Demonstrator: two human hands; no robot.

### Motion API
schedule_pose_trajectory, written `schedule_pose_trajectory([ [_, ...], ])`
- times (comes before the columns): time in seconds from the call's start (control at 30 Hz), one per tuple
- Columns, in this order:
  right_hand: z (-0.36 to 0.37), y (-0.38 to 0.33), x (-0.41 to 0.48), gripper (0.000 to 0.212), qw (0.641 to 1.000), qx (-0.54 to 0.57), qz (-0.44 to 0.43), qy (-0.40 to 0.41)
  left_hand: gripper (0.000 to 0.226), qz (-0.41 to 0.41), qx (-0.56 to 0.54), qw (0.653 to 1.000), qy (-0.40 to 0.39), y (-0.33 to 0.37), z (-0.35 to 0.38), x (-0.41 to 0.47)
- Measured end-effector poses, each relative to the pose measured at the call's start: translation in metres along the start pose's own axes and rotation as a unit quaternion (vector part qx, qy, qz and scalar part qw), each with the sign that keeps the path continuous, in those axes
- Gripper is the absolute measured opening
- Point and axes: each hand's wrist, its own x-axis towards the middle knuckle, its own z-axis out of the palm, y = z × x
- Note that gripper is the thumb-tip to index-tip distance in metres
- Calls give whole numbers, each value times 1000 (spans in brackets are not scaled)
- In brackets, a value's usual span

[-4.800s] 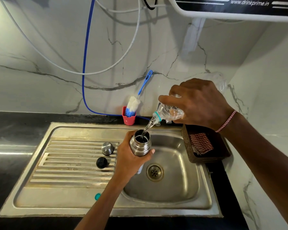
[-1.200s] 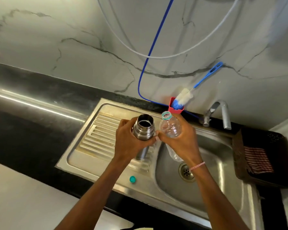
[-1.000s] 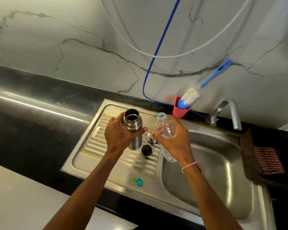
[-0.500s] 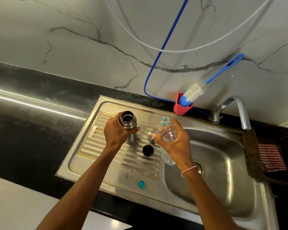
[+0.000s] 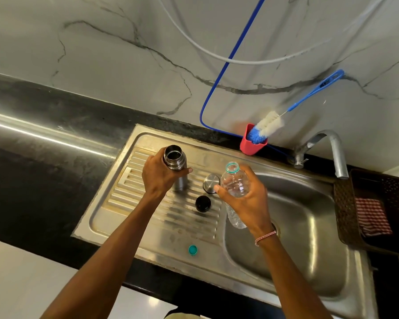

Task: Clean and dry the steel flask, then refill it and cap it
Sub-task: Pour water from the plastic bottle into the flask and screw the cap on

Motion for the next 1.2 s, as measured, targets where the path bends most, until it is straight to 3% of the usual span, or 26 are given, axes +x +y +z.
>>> schedule_pose_trajectory([
  [0.17, 1, 5, 0, 55, 1000, 0, 1, -12, 93, 1, -1, 1000, -13, -5, 2, -4],
  [0.33, -2, 14, -4, 52, 999, -5, 7, -37, 125, -41, -23, 999, -26, -20, 3, -26],
  [0.4, -4, 20, -9, 52, 999, -12, 12, -46, 102, -51, -17, 999, 4, -30, 4, -56],
  [0.47, -6, 29, -17, 54, 998, -19, 28, -60, 56, -53, -42, 998, 0, -38, 8, -100],
  [0.5, -8, 34, -22, 55, 997, -23, 38, -68, 37, -50, -48, 997, -29, -42, 12, -123],
  [0.57, -11, 44, -32, 57, 995, -37, 49, -84, 22, -30, -21, 994, -106, -56, 22, -164],
  [0.7, -19, 58, -54, 52, 991, -40, 64, -106, 38, 23, 35, 979, -202, -78, 46, -213],
  [0.8, -27, 67, -68, 52, 989, -47, 73, -122, 52, 35, 87, 975, -200, -83, 61, -221],
  [0.97, -44, 73, -83, 53, 988, -64, 74, -117, 46, 43, 123, 973, -192, -81, 71, -222],
  [1.07, -55, 74, -89, 55, 988, -72, 77, -115, 42, 43, 92, 977, -190, -73, 71, -222],
  [1.2, -68, 69, -93, 54, 988, -89, 64, -105, 33, 33, -37, 990, -129, -24, 59, -208],
])
